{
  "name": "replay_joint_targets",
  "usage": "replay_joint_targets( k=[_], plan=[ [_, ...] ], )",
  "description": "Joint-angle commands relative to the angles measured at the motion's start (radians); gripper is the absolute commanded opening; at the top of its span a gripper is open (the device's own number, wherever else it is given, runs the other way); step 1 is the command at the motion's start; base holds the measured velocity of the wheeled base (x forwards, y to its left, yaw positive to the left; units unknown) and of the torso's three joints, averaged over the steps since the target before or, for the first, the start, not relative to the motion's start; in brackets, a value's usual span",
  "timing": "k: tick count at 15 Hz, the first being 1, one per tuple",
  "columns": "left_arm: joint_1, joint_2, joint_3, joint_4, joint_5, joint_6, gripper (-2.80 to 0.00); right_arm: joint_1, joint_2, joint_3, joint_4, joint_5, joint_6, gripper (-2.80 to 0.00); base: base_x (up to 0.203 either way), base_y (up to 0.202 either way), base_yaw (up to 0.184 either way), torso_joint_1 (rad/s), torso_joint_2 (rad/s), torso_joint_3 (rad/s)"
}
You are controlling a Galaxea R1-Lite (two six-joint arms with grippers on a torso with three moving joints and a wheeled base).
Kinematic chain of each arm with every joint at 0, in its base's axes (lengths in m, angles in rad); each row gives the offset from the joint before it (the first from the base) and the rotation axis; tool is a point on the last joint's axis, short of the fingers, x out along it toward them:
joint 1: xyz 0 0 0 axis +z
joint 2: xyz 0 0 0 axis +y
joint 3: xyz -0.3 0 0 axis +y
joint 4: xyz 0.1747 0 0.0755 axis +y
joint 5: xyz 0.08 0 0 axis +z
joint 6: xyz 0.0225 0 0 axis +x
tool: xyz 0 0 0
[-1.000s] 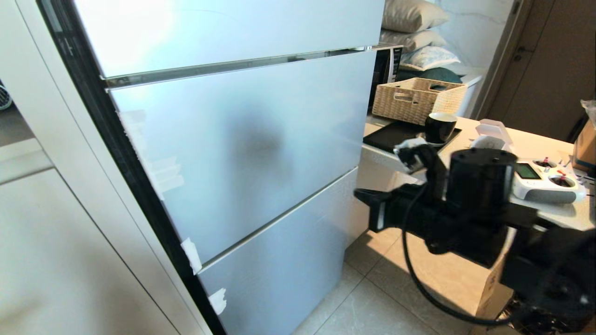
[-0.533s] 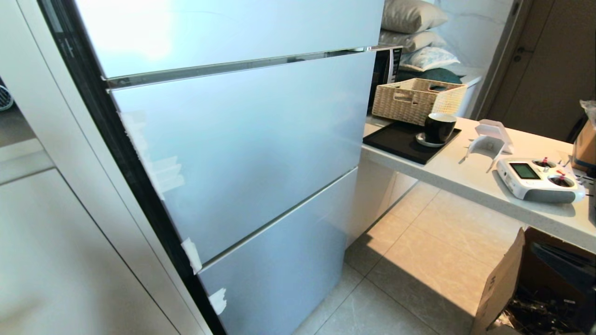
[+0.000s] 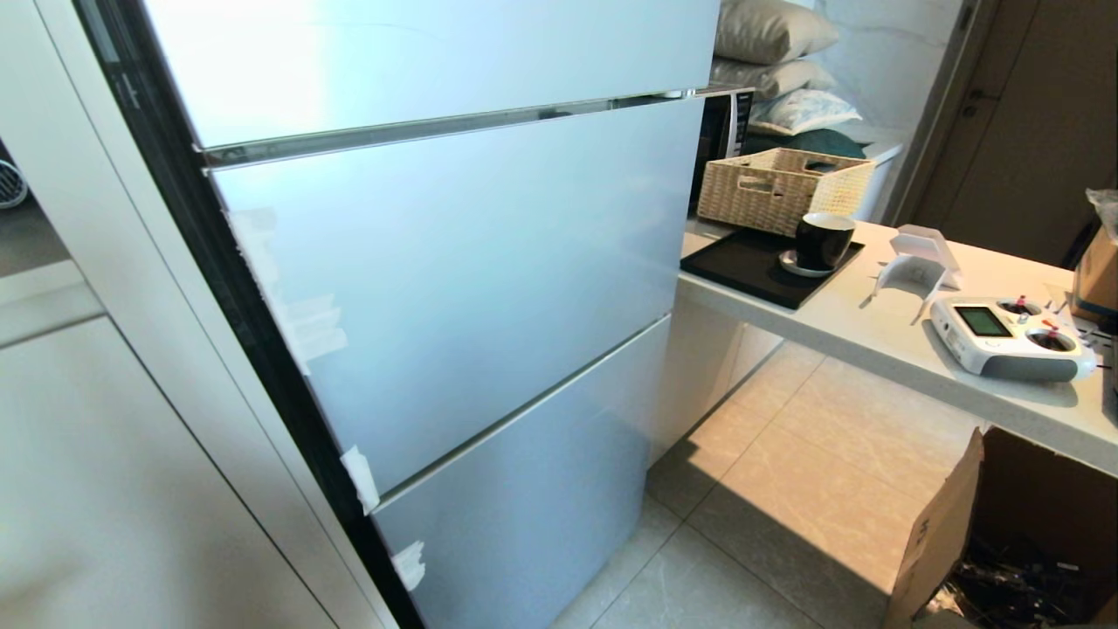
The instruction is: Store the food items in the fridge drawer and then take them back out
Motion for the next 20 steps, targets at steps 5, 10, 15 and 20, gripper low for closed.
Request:
replay_joint_targets(
  k=[5,10,15,20],
  plan=[
    [0.0,0.0,0.0,0.001,0.001,-0.001,-2.8,-0.014,-0.132,0.009,0.003,-0.006,0.101,-2.8,0.0,0.0,0.0,0.0,0.0,0.0],
    [0.0,0.0,0.0,0.0,0.001,-0.001,-2.8,-0.014,-0.132,0.009,0.004,-0.008,0.098,-2.8,0.0,0.0,0.0,0.0,0.0,0.0],
    [0.0,0.001,0.0,0.001,0.001,0.002,-2.8,-0.014,-0.131,0.009,0.004,-0.008,0.098,-2.8,0.0,0.0,0.0,0.0,0.0,0.0],
    [0.0,0.008,-0.053,-0.066,-0.005,-0.042,-2.8,-0.014,-0.132,0.009,0.004,-0.007,0.098,-2.8,0.0,0.0,0.0,0.0,0.0,0.0]
  ],
)
